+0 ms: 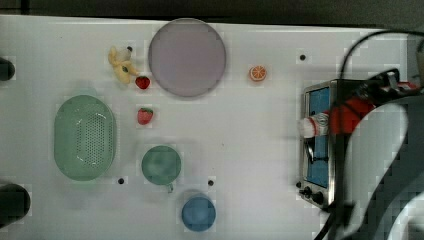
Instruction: Pick Ketchup from oven and place it on table.
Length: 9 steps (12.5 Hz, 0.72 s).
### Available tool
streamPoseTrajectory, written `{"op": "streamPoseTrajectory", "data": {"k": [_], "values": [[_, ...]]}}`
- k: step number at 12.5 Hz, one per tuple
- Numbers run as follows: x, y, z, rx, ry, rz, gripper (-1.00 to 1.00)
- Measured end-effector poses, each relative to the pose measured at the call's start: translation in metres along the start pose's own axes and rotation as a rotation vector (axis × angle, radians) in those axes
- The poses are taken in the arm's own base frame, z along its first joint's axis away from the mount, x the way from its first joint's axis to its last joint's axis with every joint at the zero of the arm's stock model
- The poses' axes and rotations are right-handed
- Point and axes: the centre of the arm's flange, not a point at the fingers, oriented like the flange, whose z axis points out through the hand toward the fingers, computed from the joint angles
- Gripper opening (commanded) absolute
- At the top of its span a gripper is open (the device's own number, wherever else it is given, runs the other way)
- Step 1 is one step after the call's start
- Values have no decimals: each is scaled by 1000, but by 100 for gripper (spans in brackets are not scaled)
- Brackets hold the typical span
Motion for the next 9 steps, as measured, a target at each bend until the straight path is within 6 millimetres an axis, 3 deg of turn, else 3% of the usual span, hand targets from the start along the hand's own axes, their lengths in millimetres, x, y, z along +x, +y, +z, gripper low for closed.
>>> {"op": "streamPoseTrajectory", "data": {"k": [2, 4, 6, 8, 9], "values": [[-53, -39, -43, 84, 32, -122, 29], [-113, -79, -51, 111, 20, -250, 29], [-170, -110, -25, 65, -14, -370, 29], [-220, -127, 28, -42, -53, -436, 29], [-242, -128, 64, -114, -78, -445, 29]]}}
